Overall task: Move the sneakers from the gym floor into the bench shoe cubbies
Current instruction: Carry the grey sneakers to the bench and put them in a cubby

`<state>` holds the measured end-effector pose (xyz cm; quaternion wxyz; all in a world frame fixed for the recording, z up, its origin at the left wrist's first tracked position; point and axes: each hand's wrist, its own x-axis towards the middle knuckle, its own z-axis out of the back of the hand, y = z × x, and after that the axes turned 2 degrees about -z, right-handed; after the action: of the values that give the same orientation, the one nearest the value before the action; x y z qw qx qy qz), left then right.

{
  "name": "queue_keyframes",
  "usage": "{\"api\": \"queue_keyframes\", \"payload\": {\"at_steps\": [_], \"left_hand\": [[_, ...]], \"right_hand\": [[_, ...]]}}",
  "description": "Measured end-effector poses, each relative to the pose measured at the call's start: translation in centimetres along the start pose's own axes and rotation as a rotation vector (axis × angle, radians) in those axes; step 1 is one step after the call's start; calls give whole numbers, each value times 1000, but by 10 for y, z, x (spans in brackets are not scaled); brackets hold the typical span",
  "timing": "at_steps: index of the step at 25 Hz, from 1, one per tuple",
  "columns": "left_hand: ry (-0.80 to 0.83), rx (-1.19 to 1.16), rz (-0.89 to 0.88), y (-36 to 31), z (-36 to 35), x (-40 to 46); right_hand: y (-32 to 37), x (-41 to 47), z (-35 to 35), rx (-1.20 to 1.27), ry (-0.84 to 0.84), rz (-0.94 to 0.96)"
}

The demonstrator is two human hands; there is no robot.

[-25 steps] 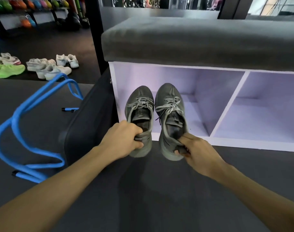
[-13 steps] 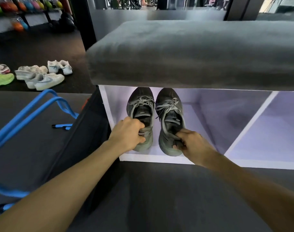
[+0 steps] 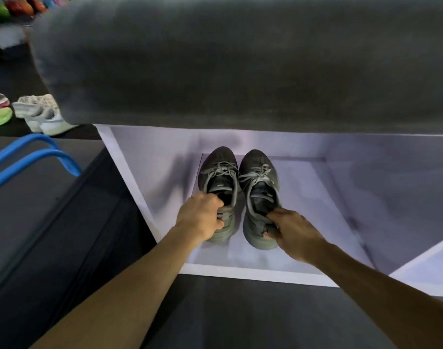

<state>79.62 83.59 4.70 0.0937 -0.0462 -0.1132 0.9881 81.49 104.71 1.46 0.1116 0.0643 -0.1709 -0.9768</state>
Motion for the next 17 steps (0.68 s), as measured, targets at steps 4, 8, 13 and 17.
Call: {"api": "queue_keyframes", "payload": {"at_steps": [4,8,13,17], "left_hand": [[31,11,-9,5,-13,10],[37,13,10,12,-21,15],[74,50,14,19,-28,19],[54,51,9,11,-22,21]], "right_hand": [[-4,10,-9,38,36,-16],[-5,18,-13,82,35,-41],[-4,28,-16,65,29,-40],[-4,30,-10,-39,11,-35]]}}
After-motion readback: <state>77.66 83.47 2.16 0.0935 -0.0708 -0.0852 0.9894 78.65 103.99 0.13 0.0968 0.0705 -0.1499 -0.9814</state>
